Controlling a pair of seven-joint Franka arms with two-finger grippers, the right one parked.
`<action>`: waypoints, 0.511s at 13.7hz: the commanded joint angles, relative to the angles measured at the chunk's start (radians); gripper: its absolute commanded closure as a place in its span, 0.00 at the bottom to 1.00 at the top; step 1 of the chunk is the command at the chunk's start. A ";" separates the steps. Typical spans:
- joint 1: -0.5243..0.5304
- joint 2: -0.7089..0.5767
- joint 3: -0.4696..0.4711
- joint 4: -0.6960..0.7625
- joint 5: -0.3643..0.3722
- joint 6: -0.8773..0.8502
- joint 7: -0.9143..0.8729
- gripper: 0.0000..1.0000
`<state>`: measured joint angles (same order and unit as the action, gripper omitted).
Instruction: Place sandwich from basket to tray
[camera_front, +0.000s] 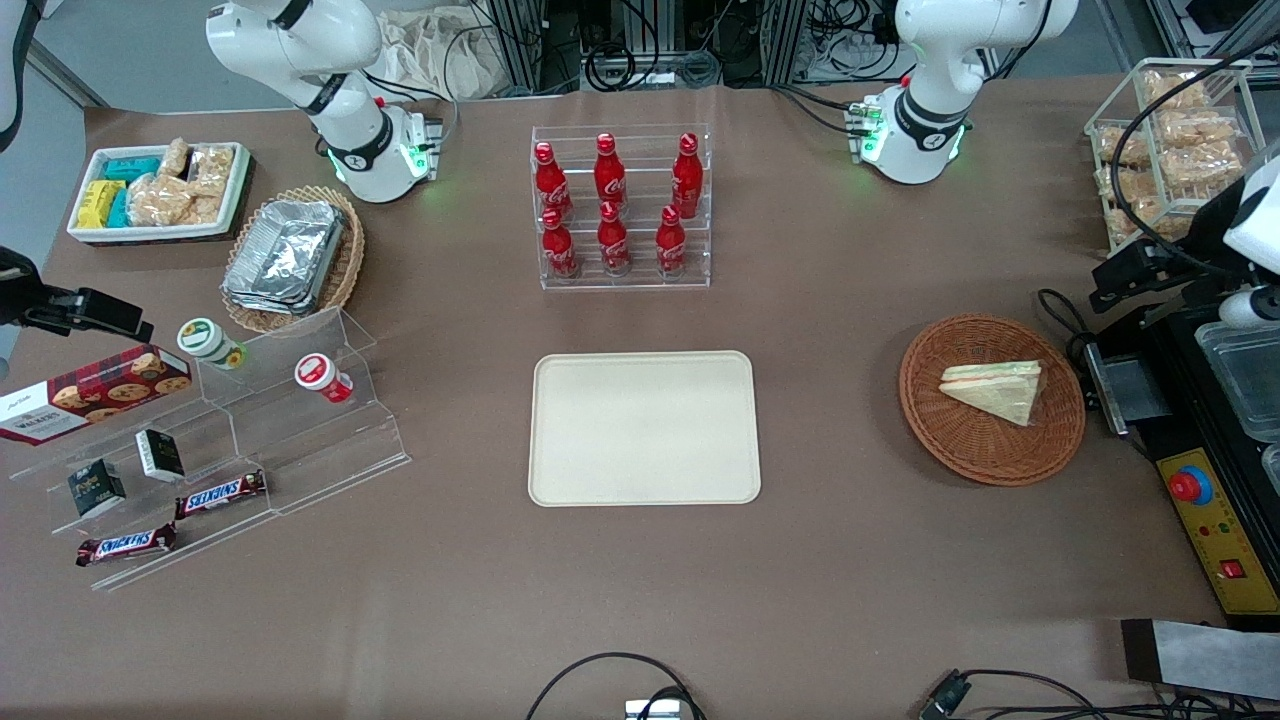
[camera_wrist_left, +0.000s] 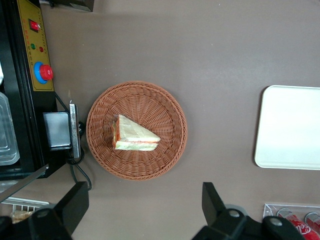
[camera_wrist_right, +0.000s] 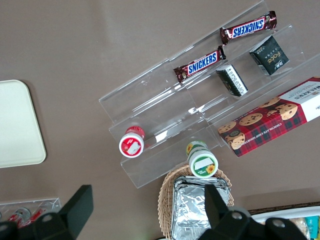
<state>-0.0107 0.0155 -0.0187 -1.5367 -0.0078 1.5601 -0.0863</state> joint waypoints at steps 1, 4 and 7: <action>-0.011 -0.005 -0.004 0.010 0.012 -0.017 -0.012 0.00; -0.011 0.000 -0.006 0.016 0.012 -0.023 -0.012 0.00; -0.011 0.000 -0.004 0.018 0.014 -0.026 -0.012 0.00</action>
<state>-0.0109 0.0155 -0.0265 -1.5360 -0.0073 1.5572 -0.0863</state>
